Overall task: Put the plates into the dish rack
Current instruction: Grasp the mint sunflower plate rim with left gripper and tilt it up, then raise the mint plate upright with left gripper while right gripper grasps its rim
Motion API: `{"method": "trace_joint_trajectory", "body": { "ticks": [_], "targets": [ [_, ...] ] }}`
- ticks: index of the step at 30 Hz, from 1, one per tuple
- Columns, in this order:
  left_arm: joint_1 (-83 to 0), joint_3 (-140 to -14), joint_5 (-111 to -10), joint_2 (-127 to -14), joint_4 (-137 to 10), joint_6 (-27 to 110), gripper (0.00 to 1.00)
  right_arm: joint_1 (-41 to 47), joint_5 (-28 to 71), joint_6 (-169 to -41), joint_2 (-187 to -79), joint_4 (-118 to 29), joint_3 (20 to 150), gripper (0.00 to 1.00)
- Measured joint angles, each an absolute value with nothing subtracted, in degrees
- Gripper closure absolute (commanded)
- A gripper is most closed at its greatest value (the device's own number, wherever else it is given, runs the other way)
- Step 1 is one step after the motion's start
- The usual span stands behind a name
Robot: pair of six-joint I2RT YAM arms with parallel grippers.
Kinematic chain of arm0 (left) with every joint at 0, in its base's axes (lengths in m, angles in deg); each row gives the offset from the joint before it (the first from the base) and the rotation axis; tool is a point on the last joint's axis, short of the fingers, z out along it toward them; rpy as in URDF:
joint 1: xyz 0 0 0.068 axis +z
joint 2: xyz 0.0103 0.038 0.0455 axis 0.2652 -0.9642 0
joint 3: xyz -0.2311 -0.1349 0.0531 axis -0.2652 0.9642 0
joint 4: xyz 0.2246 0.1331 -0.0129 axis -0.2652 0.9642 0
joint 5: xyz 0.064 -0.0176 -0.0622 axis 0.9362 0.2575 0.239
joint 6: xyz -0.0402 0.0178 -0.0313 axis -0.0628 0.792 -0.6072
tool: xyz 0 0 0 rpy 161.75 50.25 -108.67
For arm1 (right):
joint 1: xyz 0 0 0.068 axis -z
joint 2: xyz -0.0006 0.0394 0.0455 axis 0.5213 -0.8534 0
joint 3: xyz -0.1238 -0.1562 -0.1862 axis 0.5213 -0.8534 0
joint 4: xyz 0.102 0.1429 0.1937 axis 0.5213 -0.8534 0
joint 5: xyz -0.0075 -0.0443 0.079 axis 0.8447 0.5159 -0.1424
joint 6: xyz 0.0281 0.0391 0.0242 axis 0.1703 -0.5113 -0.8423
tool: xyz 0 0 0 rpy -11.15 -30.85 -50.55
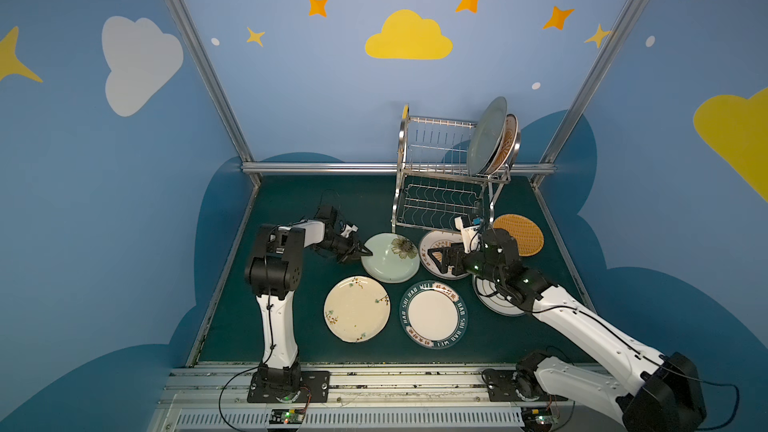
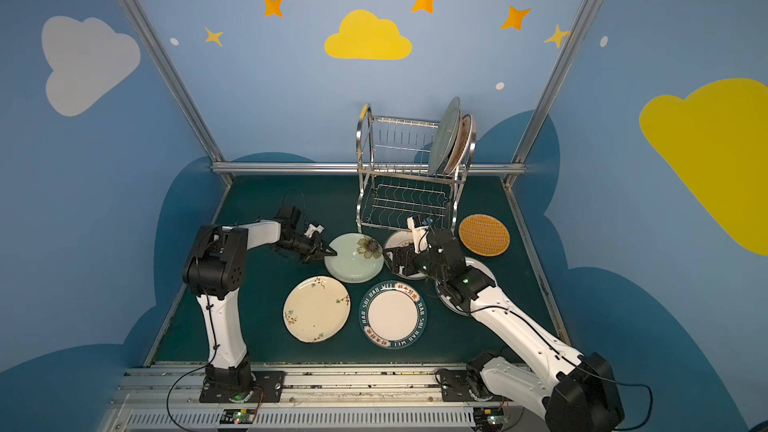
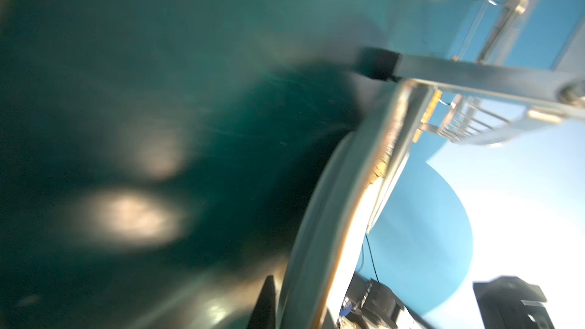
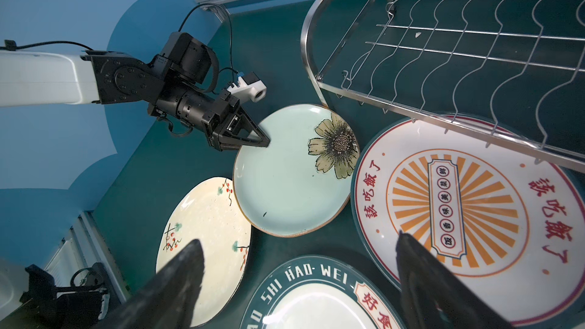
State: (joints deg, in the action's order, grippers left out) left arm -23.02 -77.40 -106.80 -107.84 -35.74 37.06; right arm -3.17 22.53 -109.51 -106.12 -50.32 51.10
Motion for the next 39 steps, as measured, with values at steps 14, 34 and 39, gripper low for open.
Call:
{"method": "trace_joint_trajectory", "body": {
  "ticks": [14,34,39],
  "targets": [
    [-23.74,-73.61,-105.31,-102.59,-36.64,36.20,0.96,-3.17,22.53,-109.51,-106.71,-50.34,51.10,0.08],
    [-18.67,-64.17,-99.13,-79.84,-30.43,31.44,0.96,-3.17,22.84,-109.42,-107.28,-50.69,51.12,0.08],
    [-16.42,-57.03,-99.34,-63.19,-30.04,28.69,0.96,-2.47,22.90,-109.46,-105.84,-52.02,51.19,0.08]
  ]
}}
